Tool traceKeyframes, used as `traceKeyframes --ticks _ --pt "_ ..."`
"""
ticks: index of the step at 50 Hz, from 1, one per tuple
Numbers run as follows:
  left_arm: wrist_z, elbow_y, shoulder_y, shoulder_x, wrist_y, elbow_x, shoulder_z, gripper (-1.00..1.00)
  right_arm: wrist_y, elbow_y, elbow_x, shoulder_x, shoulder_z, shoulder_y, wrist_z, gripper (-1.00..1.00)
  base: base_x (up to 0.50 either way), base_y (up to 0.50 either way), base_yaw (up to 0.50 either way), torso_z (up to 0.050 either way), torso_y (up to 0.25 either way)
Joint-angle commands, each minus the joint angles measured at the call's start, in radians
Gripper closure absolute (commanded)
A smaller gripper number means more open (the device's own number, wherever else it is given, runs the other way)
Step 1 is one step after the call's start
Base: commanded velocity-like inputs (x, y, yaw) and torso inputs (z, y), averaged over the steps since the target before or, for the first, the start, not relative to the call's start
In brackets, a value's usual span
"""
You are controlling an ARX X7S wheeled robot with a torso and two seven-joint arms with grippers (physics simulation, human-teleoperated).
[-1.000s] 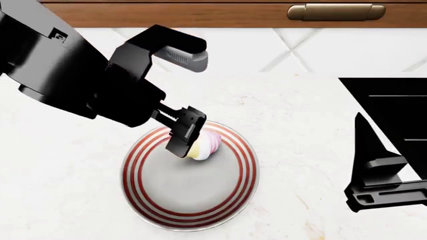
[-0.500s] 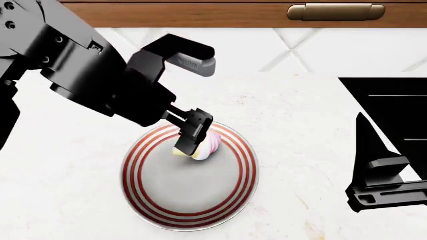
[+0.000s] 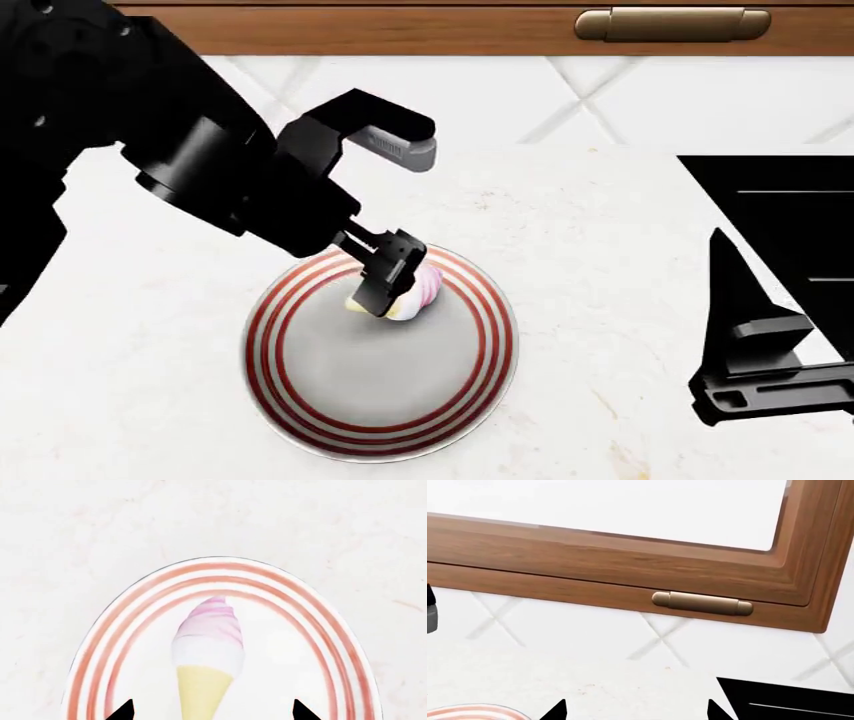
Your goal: Move the dessert items from the plate to the tray.
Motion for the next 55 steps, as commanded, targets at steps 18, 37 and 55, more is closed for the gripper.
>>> traceKeyframes --ticks 18,37,55 --pt "0.254 -0.027 0.029 0.036 0.073 0.176 0.112 -1.00 0.012 0.006 -0.006 -0.011 -0.019 0.011 0.004 -1.00 0.00 0.00 0.00 0.000 0.000" --pt "0.375 -0.097 0.039 0.078 0.136 0.275 0.183 -1.00 0.019 0.004 0.011 -0.014 -0.005 0.007 0.015 -1.00 0.00 0.00 0.00 0.000 0.000" --pt "0.474 -0.186 0.077 0.124 0.203 0.364 0.254 -1.00 0.043 0.007 0.012 -0.032 0.024 -0.008 0.009 -1.00 0.00 0.00 0.00 0.000 0.000"
